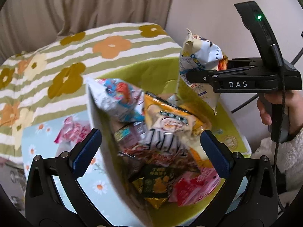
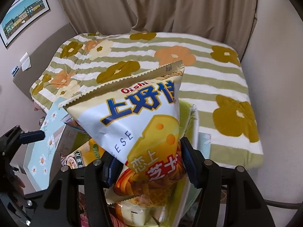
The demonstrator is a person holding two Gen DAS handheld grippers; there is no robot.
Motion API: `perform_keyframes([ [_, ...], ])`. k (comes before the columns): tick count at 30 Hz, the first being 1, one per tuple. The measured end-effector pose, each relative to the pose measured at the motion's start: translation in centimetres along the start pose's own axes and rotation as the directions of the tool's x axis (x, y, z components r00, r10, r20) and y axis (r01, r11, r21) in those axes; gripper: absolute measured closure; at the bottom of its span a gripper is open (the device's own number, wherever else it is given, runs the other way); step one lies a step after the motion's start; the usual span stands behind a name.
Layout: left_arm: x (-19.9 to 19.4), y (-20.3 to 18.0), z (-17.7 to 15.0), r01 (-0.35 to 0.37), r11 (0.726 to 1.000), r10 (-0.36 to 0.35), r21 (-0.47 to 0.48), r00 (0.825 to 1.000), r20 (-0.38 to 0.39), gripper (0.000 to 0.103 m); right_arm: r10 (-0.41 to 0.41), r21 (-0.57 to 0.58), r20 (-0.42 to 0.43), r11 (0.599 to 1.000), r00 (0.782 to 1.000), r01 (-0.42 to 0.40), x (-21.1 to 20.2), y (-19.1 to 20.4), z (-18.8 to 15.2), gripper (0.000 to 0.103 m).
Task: Organize snacks
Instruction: 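Carry both chip bags into the box and release them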
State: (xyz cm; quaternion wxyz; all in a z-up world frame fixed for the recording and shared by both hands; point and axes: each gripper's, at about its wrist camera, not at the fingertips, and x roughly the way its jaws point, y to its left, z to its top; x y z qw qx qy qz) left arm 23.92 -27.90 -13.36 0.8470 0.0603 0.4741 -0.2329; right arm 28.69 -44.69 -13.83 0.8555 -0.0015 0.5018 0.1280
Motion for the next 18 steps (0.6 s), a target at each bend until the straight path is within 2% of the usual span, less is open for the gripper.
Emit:
perform_keyframes([
  [3, -0.2, 0.7, -0.4, -0.009, 1.0, 0.009, -0.018, 1.0, 0.004, 0.0, -0.013, -0.019, -0.002, 1.0, 1.0, 0.013, 0.3, 0.5, 0.1, 0.042],
  [5, -0.6, 1.2, -0.6, -0.004, 0.999, 0.004, -0.036, 1.0, 0.015, 0.0, -0.012, -0.017, 0.015, 1.0, 1.0, 0.013, 0.1, 0.6, 0.0, 0.01],
  [6, -0.8, 1.3, -0.7, -0.003, 0.999, 0.004, -0.042, 1.0, 0.021, 0.0, -0.003, -0.014, 0.028, 1.0, 1.0, 0.004, 0.0, 0.6, -0.1, 0.006],
  [18, -3.4, 4.2, -3.4, -0.073, 0.991, 0.075, -0.116, 0.997, 0.011, 0.0, -0.007, 0.03, 0.109, 1.0, 0.994, 0.004, -2.9, 0.8, -1.2, 0.005],
])
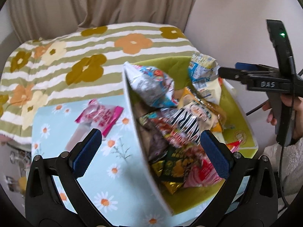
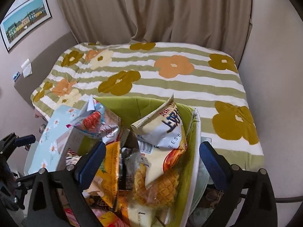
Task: Organize snacks
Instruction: 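Carry both chip bags into the box and release them, then move both tools back toward the last two snacks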
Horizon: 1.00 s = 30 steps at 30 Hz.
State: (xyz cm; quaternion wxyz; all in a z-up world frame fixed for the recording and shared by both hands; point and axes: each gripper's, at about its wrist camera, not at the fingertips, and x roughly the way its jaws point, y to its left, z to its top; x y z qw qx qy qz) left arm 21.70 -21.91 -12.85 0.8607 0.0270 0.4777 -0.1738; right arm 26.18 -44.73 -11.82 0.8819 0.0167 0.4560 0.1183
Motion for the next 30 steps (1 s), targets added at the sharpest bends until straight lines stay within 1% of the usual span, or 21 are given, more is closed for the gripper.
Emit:
perform_keyframes([
  [3, -1.0, 0.9, -0.7, -0.01, 1.0, 0.01, -0.003, 1.0, 0.003, 0.0, 0.003, 0.011, 0.015, 1.0, 1.0, -0.003, -0.9, 0.8, -0.2, 0.005],
  [7, -2.7, 2.5, -1.5, -0.014, 1.0, 0.014, -0.006, 0.999, 0.031, 0.0, -0.001, 0.006, 0.037, 1.0, 0.999, 0.001, -2.2, 2.9, -0.7, 0.005],
  [12, -4.7, 5.7, -2.2, -0.013, 1.0, 0.013, -0.002, 0.998, 0.066, 0.0, -0.032, -0.027, 0.09, 0.999, 0.995, 0.035, -4.3, 6.9, -0.9, 0.005],
  [16, -5.7, 8.7, -2.7, -0.001, 1.0, -0.001, 0.022, 0.997, 0.077, 0.0, -0.047, -0.027, 0.122, 0.998, 0.991, 0.051, -5.0, 10.2, -0.8, 0.005],
  [22, -6.4, 13.6, -3.5, 0.029, 0.997, -0.033, 0.078, 0.998, 0.06, 0.0, -0.057, 0.045, 0.142, 0.998, 0.988, 0.051, -4.0, 15.7, -0.3, 0.005],
  [27, -5.4, 17.0, -3.9, 0.067, 0.99, -0.069, 0.123, 0.998, 0.01, 0.0, -0.081, 0.112, 0.158, 0.992, 0.984, 0.064, -2.7, 19.7, -0.6, 0.005],
  [30, -4.4, 18.6, -4.1, 0.094, 0.983, -0.092, 0.159, 0.996, -0.017, 0.0, -0.098, 0.149, 0.153, 0.986, 0.983, 0.075, -1.4, 21.9, -0.9, 0.005],
])
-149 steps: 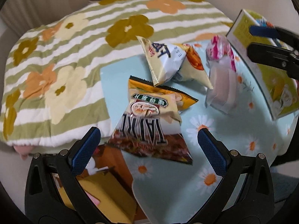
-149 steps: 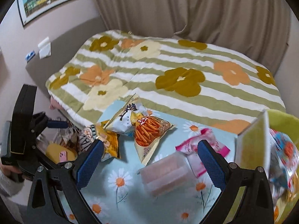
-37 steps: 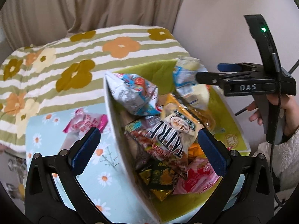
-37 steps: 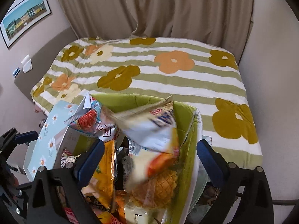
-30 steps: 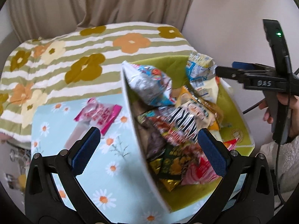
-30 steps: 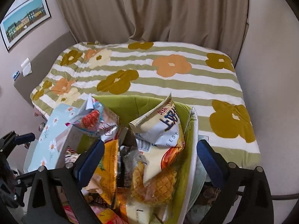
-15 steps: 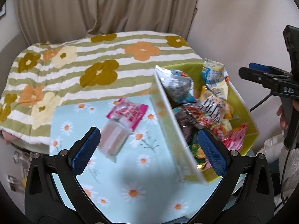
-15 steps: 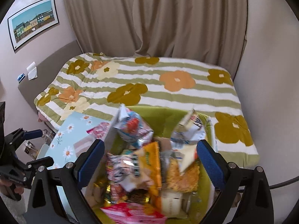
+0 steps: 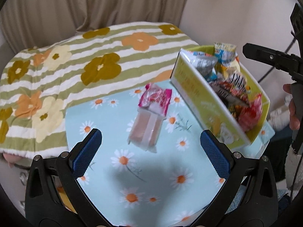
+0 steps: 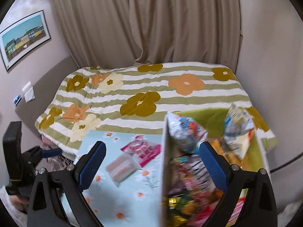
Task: Organize snacks
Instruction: 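Move both tools back toward the last two snacks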
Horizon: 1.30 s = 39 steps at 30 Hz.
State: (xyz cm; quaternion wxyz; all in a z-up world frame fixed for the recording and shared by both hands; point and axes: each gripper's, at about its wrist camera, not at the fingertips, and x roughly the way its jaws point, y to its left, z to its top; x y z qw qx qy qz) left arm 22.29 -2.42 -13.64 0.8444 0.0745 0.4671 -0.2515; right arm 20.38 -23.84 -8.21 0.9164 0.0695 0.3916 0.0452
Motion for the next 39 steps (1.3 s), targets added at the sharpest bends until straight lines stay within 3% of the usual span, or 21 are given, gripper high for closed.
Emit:
perform_keyframes([
  [6, 3.0, 2.5, -0.7, 0.074, 0.996, -0.072, 0.045, 0.996, -0.043, 0.0, -0.08, 0.074, -0.003, 0.994, 0.997, 0.08, 2.2, 3.2, -2.4, 0.005],
  [13, 8.8, 3.3, -0.8, 0.144, 0.987, -0.137, 0.077, 0.986, -0.095, 0.0, -0.214, 0.124, 0.018, 0.97, 0.977, 0.21, 4.2, 4.4, -5.0, 0.005],
  [23, 17.0, 2.2, -1.4, 0.147, 0.982, -0.129, 0.115, 0.98, -0.154, 0.003, -0.258, 0.091, -0.004, 0.962, 0.966, 0.257, 7.5, 5.1, -6.3, 0.005],
  [27, 18.8, 1.7, -1.8, 0.132, 0.981, -0.105, 0.142, 0.978, -0.179, 0.017, -0.268, 0.085, -0.021, 0.959, 0.963, 0.269, 8.4, 5.1, -6.8, 0.005],
  [39, 19.8, 2.0, -1.9, 0.097, 0.985, -0.072, 0.141, 0.983, -0.168, 0.02, -0.285, 0.088, -0.025, 0.954, 0.958, 0.286, 9.2, 5.3, -6.8, 0.005],
])
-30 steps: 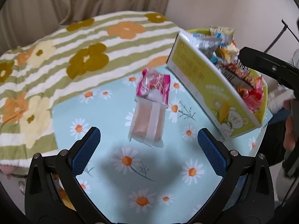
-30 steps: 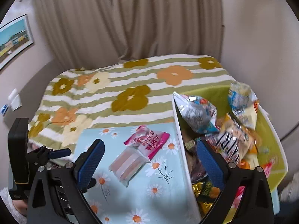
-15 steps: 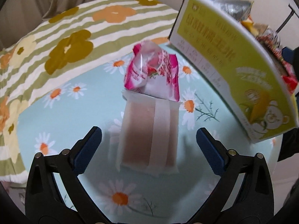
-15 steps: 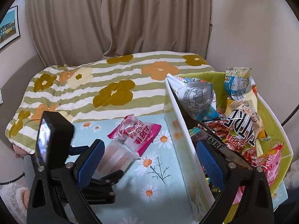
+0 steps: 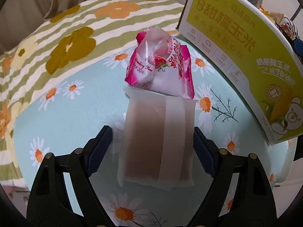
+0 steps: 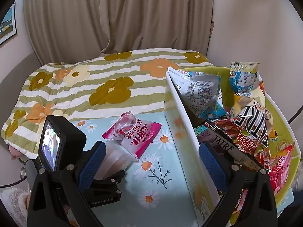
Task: Organize snacks
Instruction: 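Move both tools back toward the last two snacks, then grasp the pink-brown cake pack with the left tool while the right tool grasps the pink candy bag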
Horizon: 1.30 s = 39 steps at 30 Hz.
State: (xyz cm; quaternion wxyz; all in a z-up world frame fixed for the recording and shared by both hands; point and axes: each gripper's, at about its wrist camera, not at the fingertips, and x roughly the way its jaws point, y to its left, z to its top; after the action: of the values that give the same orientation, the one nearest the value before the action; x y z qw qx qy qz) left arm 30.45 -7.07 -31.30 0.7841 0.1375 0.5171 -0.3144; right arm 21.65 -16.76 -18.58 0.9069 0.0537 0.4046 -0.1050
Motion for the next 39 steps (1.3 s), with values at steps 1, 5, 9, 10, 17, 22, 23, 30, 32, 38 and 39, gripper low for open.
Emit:
perform_keyframes([
  [1, 0.0, 0.1, 0.0, -0.002, 1.0, 0.002, -0.009, 1.0, 0.002, 0.022, -0.001, 0.0, 0.003, 1.0, 1.0, 0.001, 0.0, 0.1, 0.0, 0.005],
  [5, -0.3, 1.1, 0.0, -0.016, 0.998, 0.016, -0.053, 1.0, 0.006, 0.025, 0.002, -0.015, 0.011, 1.0, 1.0, -0.002, 0.1, 0.5, 0.2, 0.005],
  [9, -0.7, 2.7, -0.5, -0.033, 0.995, 0.034, -0.089, 0.999, 0.003, 0.025, 0.016, -0.03, 0.028, 0.999, 0.999, -0.015, 0.2, 1.3, 0.4, 0.005],
  [10, -0.8, 3.0, -0.6, -0.037, 0.995, 0.038, -0.098, 0.999, 0.003, 0.025, 0.02, -0.032, 0.031, 0.999, 0.999, -0.019, 0.2, 1.4, 0.5, 0.005],
  [17, -1.5, 5.0, -1.0, -0.042, 0.989, 0.042, -0.144, 0.999, 0.0, 0.041, 0.068, -0.06, 0.005, 0.996, 0.998, -0.067, 2.3, 3.1, 0.6, 0.005],
  [22, -1.6, 5.4, -1.1, -0.034, 0.989, 0.034, -0.146, 0.999, -0.001, 0.042, 0.096, 0.006, -0.048, 0.995, 0.994, -0.096, 5.5, 3.2, 1.0, 0.005],
  [23, -1.6, 5.5, -1.1, -0.036, 0.988, 0.036, -0.149, 0.999, -0.001, 0.042, 0.094, 0.038, -0.071, 0.995, 0.993, -0.092, 6.6, 3.2, 1.2, 0.005],
  [30, -1.7, 5.9, -1.2, -0.042, 0.988, 0.042, -0.147, 0.999, -0.003, 0.042, 0.088, 0.189, -0.164, 0.98, 0.983, -0.056, 12.4, 3.1, 1.4, 0.005],
  [32, -1.7, 6.1, -1.1, -0.042, 0.988, 0.042, -0.147, 0.999, -0.005, 0.042, 0.065, 0.203, -0.176, 0.979, 0.982, -0.028, 13.3, 3.0, 1.5, 0.005],
  [38, -1.7, 6.4, -1.0, -0.047, 0.989, 0.046, -0.139, 0.999, -0.008, 0.042, 0.025, 0.226, -0.205, 0.974, 0.978, 0.023, 15.4, 2.6, 1.8, 0.005],
  [39, -1.7, 6.4, -1.1, -0.047, 0.989, 0.046, -0.139, 0.999, -0.008, 0.042, 0.026, 0.227, -0.207, 0.974, 0.978, 0.022, 15.5, 2.6, 1.8, 0.005],
])
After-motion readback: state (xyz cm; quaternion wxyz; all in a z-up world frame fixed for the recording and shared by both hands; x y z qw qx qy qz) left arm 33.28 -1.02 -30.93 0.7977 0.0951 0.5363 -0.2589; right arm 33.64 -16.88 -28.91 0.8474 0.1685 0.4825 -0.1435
